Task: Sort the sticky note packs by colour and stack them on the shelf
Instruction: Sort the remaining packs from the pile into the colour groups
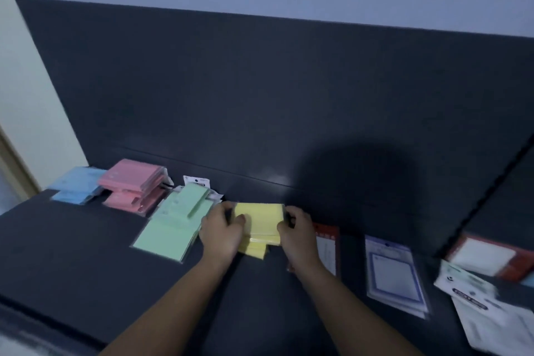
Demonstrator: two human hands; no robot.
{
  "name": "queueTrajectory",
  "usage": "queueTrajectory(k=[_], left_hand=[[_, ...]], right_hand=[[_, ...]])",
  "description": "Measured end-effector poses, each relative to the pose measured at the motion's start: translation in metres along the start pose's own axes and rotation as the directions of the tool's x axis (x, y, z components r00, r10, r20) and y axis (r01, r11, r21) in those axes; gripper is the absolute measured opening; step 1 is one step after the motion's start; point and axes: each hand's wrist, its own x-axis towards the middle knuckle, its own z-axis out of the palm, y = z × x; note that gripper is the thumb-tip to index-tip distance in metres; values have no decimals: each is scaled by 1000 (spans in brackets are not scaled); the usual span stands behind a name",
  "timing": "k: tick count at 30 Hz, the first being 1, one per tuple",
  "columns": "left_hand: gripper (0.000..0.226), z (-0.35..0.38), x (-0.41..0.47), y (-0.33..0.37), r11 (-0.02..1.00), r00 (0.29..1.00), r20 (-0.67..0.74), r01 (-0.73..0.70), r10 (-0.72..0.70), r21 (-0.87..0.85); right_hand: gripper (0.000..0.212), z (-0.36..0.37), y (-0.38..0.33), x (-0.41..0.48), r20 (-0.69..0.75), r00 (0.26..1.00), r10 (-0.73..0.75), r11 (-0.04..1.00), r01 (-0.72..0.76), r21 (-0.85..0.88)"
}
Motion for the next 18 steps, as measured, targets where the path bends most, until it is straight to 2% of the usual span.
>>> queueTrajectory(k=[3, 5, 8, 11, 15, 18], left_hand=[[31, -2, 4, 13, 981, 982, -28, -184, 186, 67], [32, -1, 1, 21, 950, 951, 32, -308, 306, 61], [30, 5, -11, 25, 898, 883, 169, -438, 438, -40], [20, 22, -32, 25, 867, 803, 329, -478, 497, -141], [12, 54, -75, 27, 873, 706, 517, -437, 483, -218], [13, 80, -107, 38, 863, 586, 660, -460, 471, -207]], right_hand=[[36, -2, -5, 2, -102, 995, -21, 999, 18, -27], [35, -5, -10, -1, -192, 980, -47, 995, 29, -93], [34, -11, -11, -20, -334, 940, -71, 984, 11, -179], [32, -27, -1, -48, -455, 887, -80, 968, -39, -246], [30, -73, 18, -92, -608, 793, -33, 954, -155, -255], [28, -112, 30, -121, -697, 717, -22, 942, -219, -255]])
